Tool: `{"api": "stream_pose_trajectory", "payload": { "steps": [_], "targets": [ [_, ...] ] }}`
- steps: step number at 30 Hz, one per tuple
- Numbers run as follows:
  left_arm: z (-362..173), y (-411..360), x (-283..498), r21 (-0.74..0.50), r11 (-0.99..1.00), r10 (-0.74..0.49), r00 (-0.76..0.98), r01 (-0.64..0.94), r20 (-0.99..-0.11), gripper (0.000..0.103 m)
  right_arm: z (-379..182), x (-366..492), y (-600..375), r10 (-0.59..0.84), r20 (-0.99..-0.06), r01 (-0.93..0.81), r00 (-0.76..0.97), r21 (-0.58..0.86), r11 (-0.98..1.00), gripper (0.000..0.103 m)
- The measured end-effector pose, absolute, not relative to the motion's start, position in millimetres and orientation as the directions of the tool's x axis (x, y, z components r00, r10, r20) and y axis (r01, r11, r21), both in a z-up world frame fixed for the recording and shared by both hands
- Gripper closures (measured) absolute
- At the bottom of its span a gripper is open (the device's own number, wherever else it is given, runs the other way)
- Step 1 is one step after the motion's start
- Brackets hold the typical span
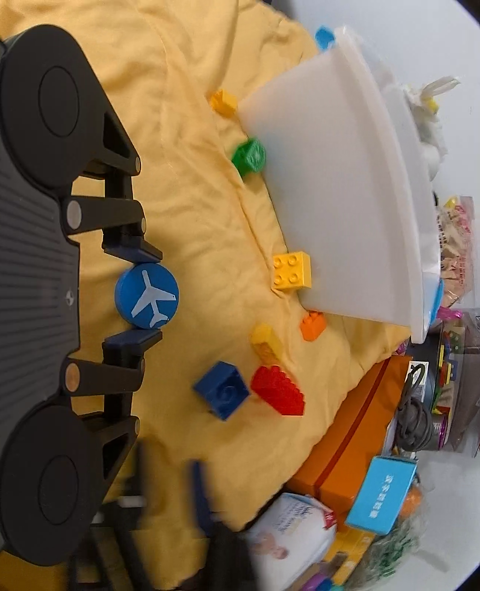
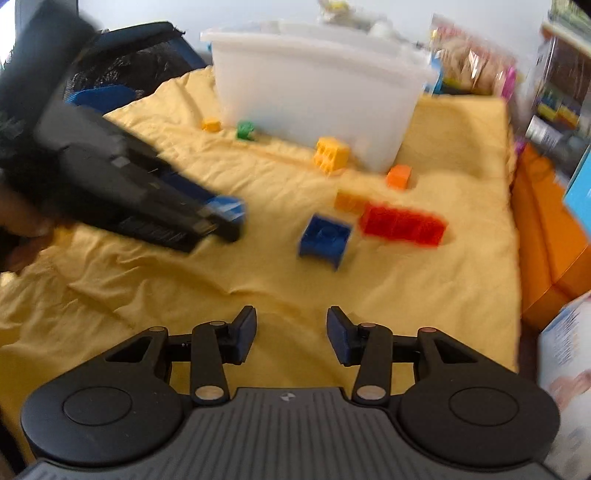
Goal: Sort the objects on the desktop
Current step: 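Grasp the blue airplane disc with the left gripper, then grasp the dark blue brick with the right gripper while the left lifts the disc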
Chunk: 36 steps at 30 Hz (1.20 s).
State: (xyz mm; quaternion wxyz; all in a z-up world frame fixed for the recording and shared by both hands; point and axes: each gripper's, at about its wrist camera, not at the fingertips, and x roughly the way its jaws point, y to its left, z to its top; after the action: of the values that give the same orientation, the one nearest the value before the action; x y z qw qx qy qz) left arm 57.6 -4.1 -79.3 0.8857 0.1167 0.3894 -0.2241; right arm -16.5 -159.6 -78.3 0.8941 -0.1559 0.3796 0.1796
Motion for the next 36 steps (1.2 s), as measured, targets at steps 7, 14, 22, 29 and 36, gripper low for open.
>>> {"api": "stream_pose_trajectory", "payload": {
  "steps": [7, 14, 22, 29, 36],
  "targets": [
    [-80.4, 17.5, 29.0, 0.070, 0.881, -0.260, 0.601, 0.469, -0.756, 0.061, -77.7, -8.0, -126.0, 0.149, -0.631, -0.506, 0.761, -0.434, 0.745, 0.063],
    [-80.8, 18.7, 25.7, 0.068, 0.889, -0.252, 0.607, 0.453, -0.753, 0.061, -96.0, 29.2, -120.8, 0.098, -0.669, -0.497, 0.737, -0.439, 0.748, 0.070],
    [-82.0, 19.7, 24.3, 0.053, 0.887, -0.266, 0.602, 0.458, -0.752, 0.061, -70.7, 22.3, -150.6, 0.264, -0.701, -0.452, 0.662, -0.092, 0.887, 0.070],
    [-82.9, 16.6, 27.3, 0.051, 0.880, -0.279, 0.600, 0.473, -0.750, 0.061, -80.5, 23.6, -187.1, 0.420, -0.743, -0.299, 0.522, 0.302, 0.905, 0.067],
    [-82.8, 17.0, 27.9, 0.050, 0.876, -0.285, 0.600, 0.479, -0.748, 0.061, -65.7, 13.0, -189.1, 0.261, -0.736, -0.277, 0.625, 0.104, 0.955, 0.064]
  ]
}}
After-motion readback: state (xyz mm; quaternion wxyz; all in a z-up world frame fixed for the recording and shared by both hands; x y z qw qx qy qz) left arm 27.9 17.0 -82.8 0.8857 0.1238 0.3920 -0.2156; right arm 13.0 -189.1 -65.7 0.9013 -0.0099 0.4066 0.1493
